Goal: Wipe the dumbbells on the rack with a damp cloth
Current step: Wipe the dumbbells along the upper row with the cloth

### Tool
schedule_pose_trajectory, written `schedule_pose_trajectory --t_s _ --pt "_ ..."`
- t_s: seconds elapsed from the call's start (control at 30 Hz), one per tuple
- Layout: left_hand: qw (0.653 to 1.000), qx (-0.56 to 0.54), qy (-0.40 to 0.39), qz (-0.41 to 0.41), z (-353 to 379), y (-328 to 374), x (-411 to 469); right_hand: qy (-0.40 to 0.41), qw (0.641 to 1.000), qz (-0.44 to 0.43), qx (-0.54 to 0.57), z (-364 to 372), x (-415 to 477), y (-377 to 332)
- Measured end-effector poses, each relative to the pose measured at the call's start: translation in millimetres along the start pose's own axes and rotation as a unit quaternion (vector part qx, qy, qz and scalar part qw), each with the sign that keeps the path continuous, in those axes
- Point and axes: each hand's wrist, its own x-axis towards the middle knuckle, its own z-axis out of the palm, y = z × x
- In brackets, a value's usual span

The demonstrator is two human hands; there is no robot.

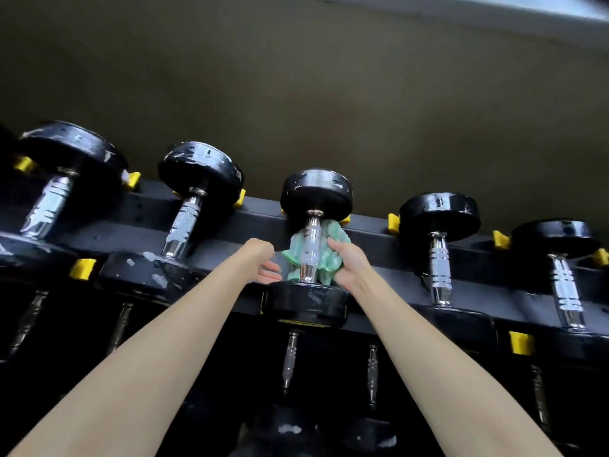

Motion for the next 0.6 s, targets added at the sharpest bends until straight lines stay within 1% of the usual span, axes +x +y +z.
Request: schedule_pose_trajectory --t_s 0.07,0.17,0.23,0.27,0.33,0.4,0.5,0.53,0.57,0.6 --pt "1.000 -0.012 0.002 0.003 -1 -2 0 -0.006 0.999 -0.036 -0.008 -1 -4 3" --pt "1.000 -0.026 0.003 0.011 -3 -3 -3 -0.019 0.991 -0.122 -0.058 2 -8 2" --pt "0.999 -0.034 0.001 0.010 -4 -4 -6 -0.026 0.972 -0.182 -0.149 7 -14 -6" --pt "0.999 -0.040 0.001 0.005 -5 -4 -8 -0.030 0.950 -0.208 -0.229 10 -18 -10" --pt "0.998 -0.063 0.003 -0.010 -7 -6 -12 -0.060 0.886 -0.240 -0.392 20 -21 -15" --pt "0.996 -0.083 0.000 -0.014 -11 -7 -13 -0.099 0.810 -0.256 -0.519 31 -17 -11" --pt "0.996 -0.094 -0.001 -0.004 -15 -10 -11 -0.095 0.665 -0.259 -0.694 41 -6 -7" --pt "0.996 -0.094 0.000 -0.002 -15 -11 -11 -0.100 0.631 -0.247 -0.729 44 -5 -9" --pt "0.995 -0.095 0.000 -0.001 -16 -11 -13 -0.111 0.605 -0.235 -0.752 46 -7 -12" --pt "0.995 -0.098 -0.001 -0.001 -16 -11 -13 -0.119 0.589 -0.221 -0.768 48 -11 -14"
